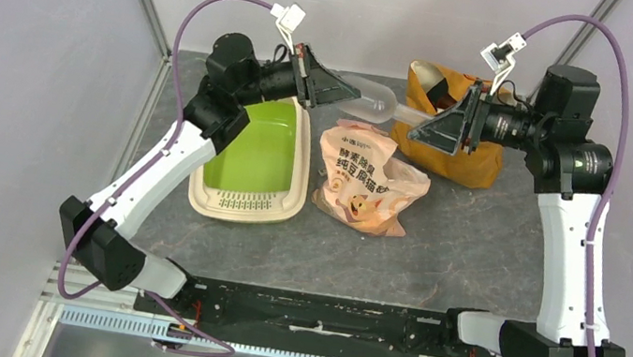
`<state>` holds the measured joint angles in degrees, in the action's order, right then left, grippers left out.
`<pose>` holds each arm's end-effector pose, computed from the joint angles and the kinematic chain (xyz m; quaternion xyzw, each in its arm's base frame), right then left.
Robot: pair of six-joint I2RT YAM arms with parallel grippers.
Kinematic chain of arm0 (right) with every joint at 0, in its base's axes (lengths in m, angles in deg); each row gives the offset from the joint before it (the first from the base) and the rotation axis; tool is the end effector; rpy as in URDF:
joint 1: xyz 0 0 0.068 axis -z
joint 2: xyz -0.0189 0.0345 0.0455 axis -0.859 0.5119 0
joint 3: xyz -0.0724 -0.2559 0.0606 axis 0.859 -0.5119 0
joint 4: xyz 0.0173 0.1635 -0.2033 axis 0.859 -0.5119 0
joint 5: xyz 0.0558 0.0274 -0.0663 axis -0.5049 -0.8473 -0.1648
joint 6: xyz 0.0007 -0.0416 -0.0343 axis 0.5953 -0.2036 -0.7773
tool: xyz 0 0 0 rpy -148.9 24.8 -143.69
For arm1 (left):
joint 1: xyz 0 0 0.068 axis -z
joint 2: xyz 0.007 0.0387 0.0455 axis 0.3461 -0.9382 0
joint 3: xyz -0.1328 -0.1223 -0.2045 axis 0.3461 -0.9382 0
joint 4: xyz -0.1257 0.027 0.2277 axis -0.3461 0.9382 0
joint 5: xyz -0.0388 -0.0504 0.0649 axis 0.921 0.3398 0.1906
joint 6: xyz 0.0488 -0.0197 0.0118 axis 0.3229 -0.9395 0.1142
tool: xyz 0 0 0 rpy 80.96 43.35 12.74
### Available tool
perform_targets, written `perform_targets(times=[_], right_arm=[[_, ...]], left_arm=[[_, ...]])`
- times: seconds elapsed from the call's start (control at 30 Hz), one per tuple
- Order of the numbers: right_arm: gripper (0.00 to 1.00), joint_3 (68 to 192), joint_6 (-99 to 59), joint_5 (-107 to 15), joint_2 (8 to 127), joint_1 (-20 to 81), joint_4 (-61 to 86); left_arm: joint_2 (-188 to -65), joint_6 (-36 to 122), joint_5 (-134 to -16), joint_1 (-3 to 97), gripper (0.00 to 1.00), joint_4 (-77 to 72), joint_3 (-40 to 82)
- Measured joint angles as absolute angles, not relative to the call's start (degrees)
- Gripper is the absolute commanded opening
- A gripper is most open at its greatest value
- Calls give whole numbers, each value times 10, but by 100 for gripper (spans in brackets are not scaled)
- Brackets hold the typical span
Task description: Fill the litter box with clean litter
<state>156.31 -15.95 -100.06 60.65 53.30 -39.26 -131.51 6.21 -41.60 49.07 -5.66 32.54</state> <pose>0.2128 0.0536 0.4986 -0.2502 0.7301 0.4953 0.3987 0.2681 -0.1744 0.4592 0.1587 0.6519 -0.6227 0.4026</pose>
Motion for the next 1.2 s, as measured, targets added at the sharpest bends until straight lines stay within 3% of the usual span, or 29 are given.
perform_targets(times=[0.3,0.73,0.8,0.87,1.07,1.1,1.2], right_arm=[[57,1517,-16,-998,602,555,-259],[29,1478,122,-1015,591,565,-128],[30,1470,146,-1025,590,566,-109],[39,1467,158,-1027,590,566,-98],[39,1465,178,-1020,590,568,-82],[37,1465,180,-1020,590,569,-80],[20,1464,187,-1017,590,569,-75]], left_arm=[[-1315,-17,-428,476,2,-127,295],[-1315,-37,-439,472,2,-145,286],[-1315,-42,-438,472,2,-146,284],[-1315,-44,-438,471,2,-147,284],[-1315,-46,-438,471,2,-147,284],[-1315,-46,-438,471,2,-147,284],[-1315,-46,-438,471,2,-149,284]])
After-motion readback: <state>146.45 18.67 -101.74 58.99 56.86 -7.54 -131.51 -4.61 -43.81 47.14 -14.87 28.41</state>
